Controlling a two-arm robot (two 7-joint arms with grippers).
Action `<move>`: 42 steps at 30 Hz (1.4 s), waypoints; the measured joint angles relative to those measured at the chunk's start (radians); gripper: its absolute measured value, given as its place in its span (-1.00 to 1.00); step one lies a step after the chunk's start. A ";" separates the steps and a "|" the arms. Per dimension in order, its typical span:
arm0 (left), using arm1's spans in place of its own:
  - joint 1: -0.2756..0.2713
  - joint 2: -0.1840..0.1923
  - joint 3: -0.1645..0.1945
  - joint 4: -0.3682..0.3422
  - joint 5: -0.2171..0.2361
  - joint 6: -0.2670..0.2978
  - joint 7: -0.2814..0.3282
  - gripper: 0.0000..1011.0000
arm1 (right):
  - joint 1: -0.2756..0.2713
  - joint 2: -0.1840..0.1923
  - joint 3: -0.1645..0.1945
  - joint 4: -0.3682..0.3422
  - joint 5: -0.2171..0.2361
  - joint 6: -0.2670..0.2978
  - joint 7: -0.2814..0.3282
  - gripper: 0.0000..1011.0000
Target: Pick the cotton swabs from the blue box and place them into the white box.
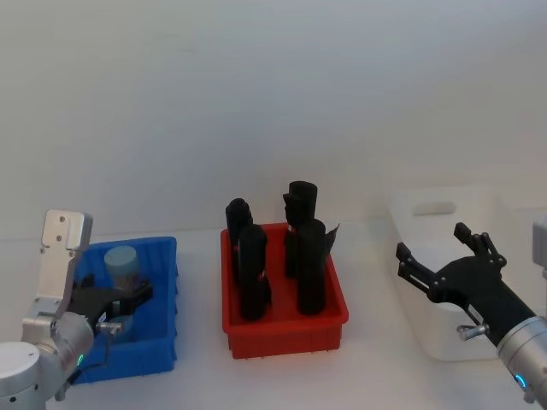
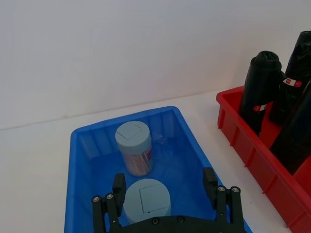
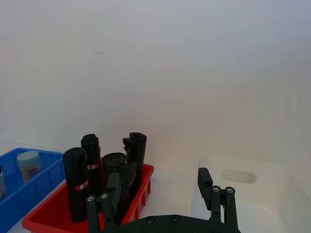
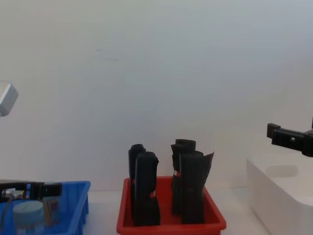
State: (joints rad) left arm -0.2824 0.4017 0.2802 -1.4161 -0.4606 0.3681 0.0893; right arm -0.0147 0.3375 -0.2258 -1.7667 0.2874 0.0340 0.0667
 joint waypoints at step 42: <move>-0.029 -0.016 -0.022 0.119 0.023 -0.006 -0.036 0.98 | 0.000 0.000 0.000 0.000 0.000 0.000 0.000 0.98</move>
State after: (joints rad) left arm -0.3118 0.3860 0.2582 -1.2973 -0.4381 0.3625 0.0538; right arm -0.0146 0.3375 -0.2258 -1.7667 0.2873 0.0340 0.0668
